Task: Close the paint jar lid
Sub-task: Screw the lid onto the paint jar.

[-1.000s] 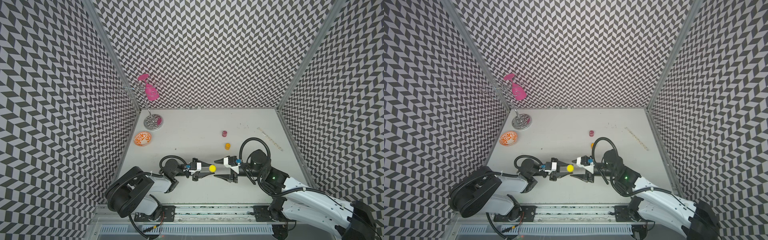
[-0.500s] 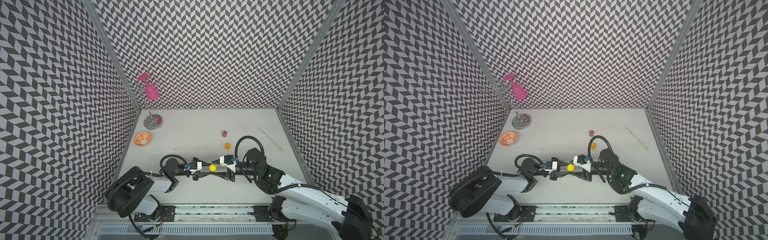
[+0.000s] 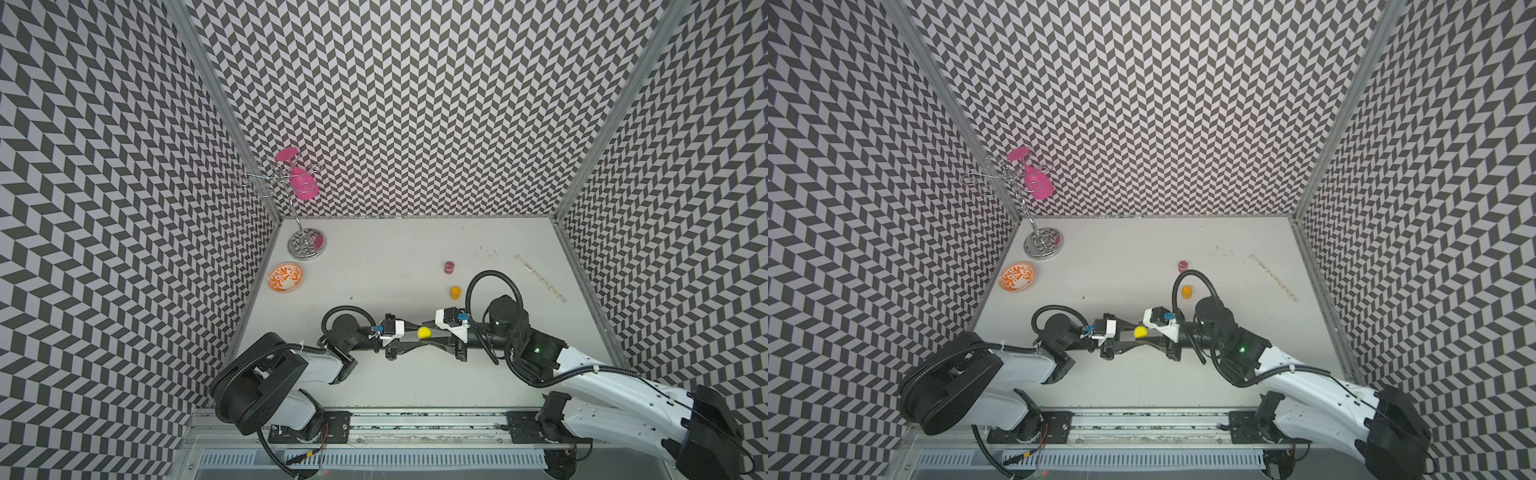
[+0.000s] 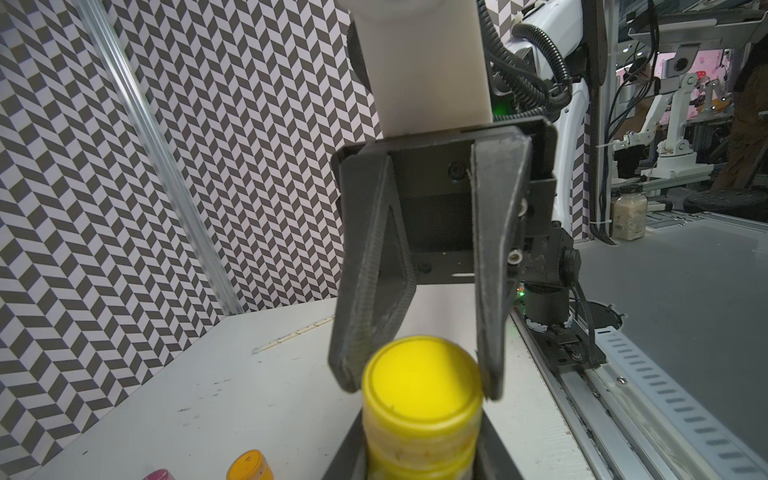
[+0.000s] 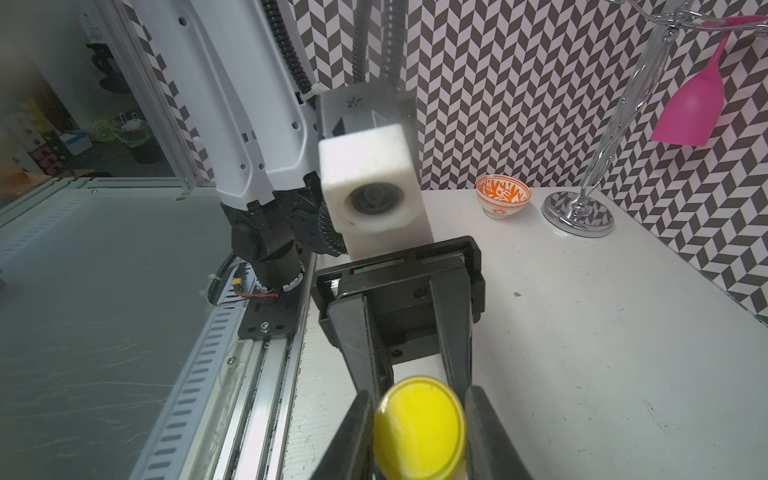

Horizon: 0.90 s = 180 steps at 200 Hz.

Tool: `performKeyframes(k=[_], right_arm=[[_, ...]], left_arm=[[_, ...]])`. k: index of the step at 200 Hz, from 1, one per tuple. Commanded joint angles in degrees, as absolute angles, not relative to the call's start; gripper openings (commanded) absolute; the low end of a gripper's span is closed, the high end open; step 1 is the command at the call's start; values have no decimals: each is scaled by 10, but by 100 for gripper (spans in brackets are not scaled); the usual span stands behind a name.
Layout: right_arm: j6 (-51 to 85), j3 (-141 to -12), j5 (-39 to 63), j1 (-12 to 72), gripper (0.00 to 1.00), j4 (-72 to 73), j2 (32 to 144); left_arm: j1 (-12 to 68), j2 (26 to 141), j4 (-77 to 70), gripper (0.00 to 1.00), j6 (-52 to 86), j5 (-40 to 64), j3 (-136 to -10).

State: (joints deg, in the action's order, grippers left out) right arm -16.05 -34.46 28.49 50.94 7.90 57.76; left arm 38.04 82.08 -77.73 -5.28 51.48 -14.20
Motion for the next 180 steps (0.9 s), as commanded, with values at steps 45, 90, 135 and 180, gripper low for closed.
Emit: performKeyframes(k=[45,90,135,180], right_arm=[[-133,-347,156,539,26,104,601],[-64,-312,44,576,20,154,636],[29,-317,-84,618,13,159,693],[159,-367,-218,661,11,128,776]], left_arm=[[388,807,-799,22,-25,496,-157],[402,750,-784,21,-30,409,-147],[436,680,-696,22,-81,266,-149],[454,646,-674,22,-117,108,-147]])
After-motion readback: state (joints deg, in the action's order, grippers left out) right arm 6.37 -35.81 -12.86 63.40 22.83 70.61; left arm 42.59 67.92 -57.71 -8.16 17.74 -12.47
